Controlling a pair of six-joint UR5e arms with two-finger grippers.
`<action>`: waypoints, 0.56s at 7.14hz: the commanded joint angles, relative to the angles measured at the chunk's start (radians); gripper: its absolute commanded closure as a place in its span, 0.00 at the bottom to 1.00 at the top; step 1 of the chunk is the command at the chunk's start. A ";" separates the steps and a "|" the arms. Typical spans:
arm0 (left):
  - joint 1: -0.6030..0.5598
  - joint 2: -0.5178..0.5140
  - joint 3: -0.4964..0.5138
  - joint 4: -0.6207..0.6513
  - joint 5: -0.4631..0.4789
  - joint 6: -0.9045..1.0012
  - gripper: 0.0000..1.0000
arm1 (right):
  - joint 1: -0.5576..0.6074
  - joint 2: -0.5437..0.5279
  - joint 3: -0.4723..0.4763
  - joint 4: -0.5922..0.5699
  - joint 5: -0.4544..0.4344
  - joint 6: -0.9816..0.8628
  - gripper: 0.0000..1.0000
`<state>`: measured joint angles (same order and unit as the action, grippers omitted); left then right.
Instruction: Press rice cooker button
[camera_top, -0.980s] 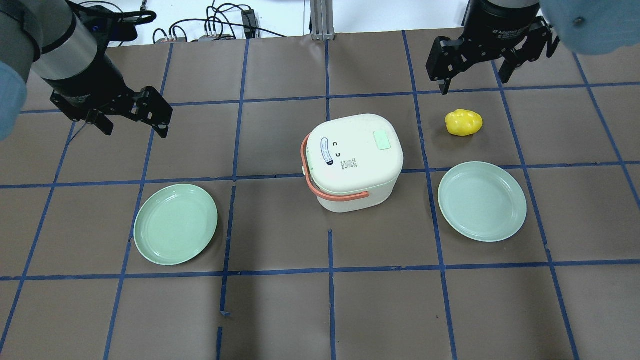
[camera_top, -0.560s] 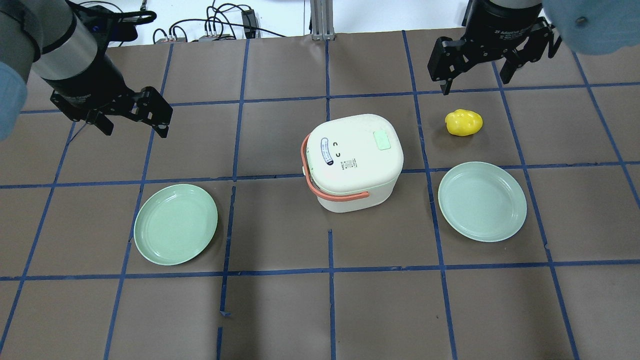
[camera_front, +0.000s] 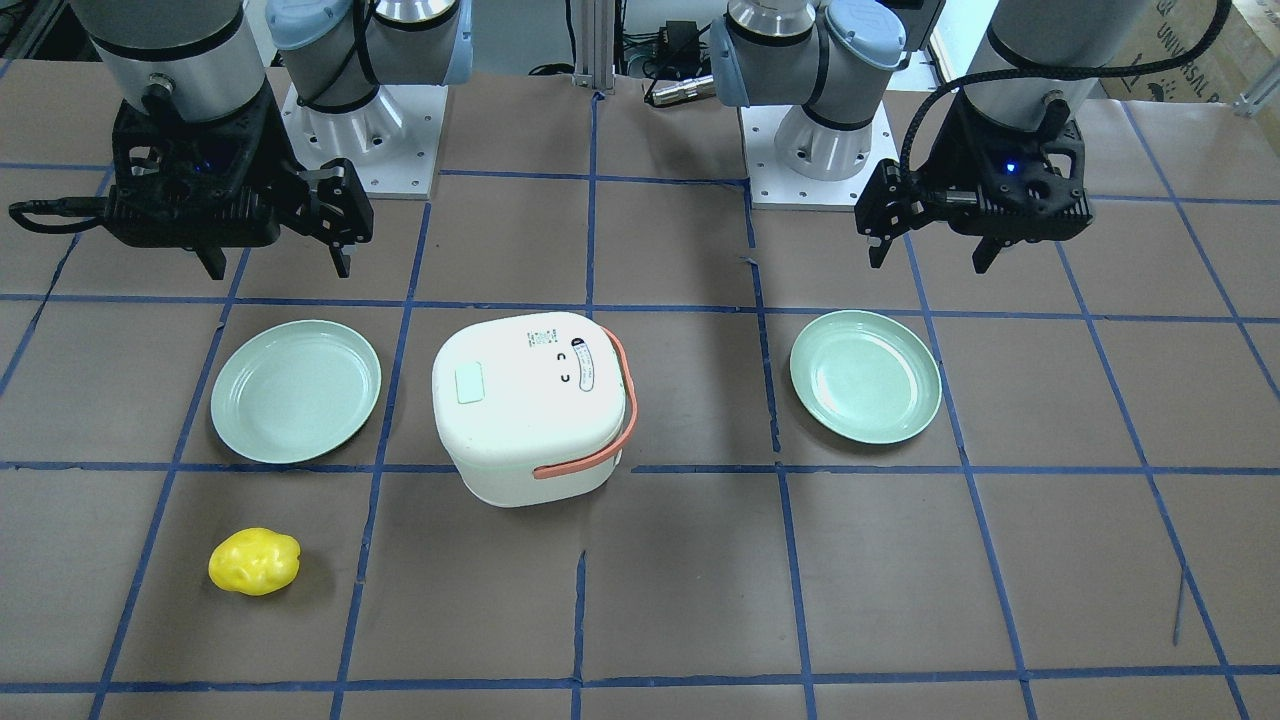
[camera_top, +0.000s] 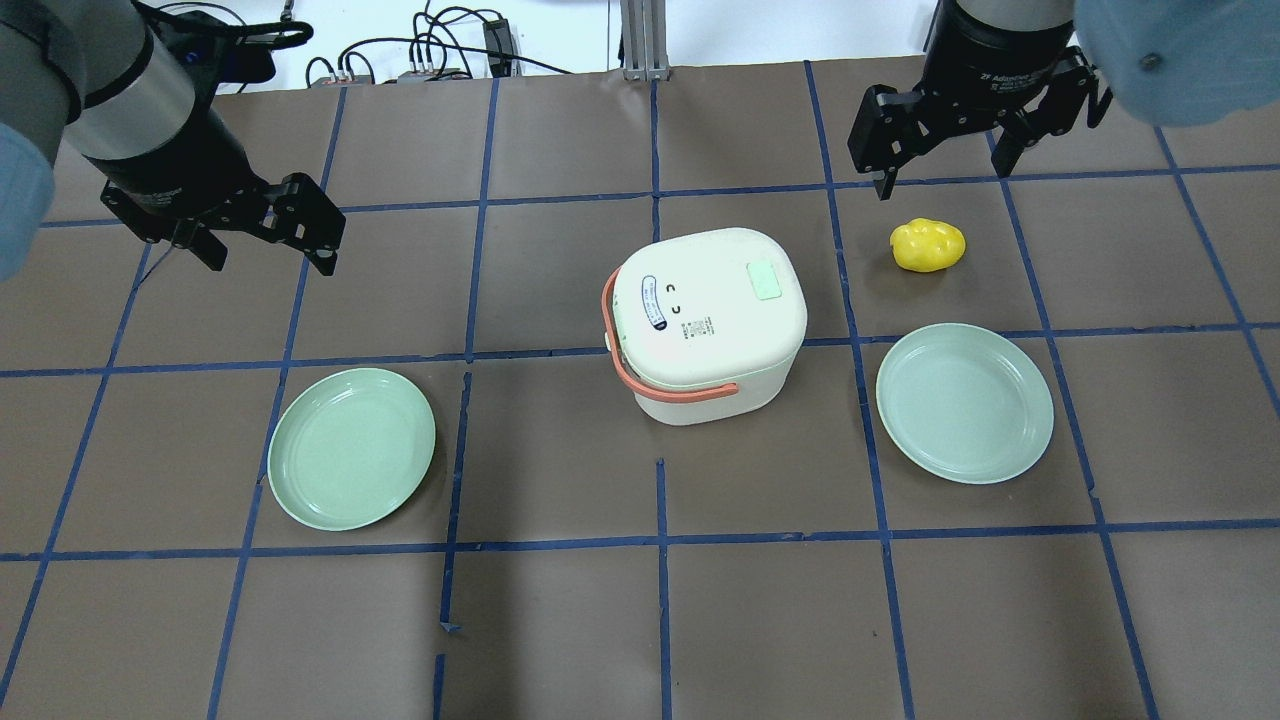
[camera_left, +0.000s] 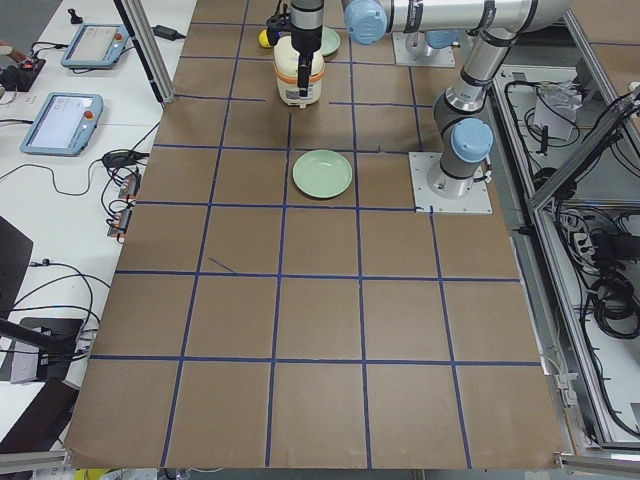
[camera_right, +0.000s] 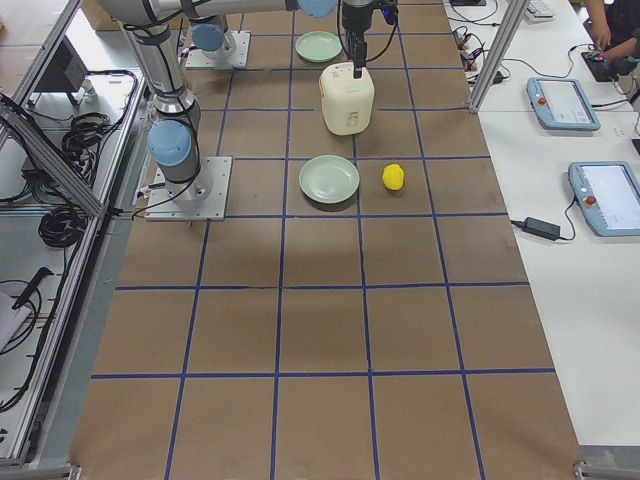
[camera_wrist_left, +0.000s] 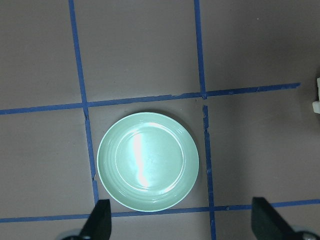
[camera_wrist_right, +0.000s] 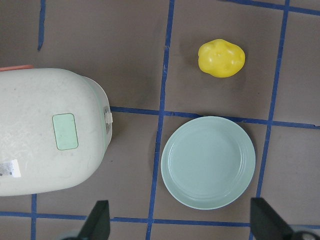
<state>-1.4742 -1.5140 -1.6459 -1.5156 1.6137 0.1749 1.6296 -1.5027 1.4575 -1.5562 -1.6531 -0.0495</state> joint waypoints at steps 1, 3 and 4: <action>0.000 0.000 0.000 0.000 0.000 0.000 0.00 | 0.003 -0.001 0.003 0.002 0.001 0.005 0.00; 0.000 0.000 0.000 0.000 0.000 0.000 0.00 | 0.007 0.001 0.003 -0.001 0.001 0.010 0.00; 0.000 0.000 0.000 0.000 0.000 0.000 0.00 | 0.010 0.005 0.000 -0.007 0.001 0.032 0.01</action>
<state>-1.4742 -1.5140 -1.6459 -1.5156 1.6137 0.1749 1.6364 -1.5010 1.4595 -1.5579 -1.6522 -0.0348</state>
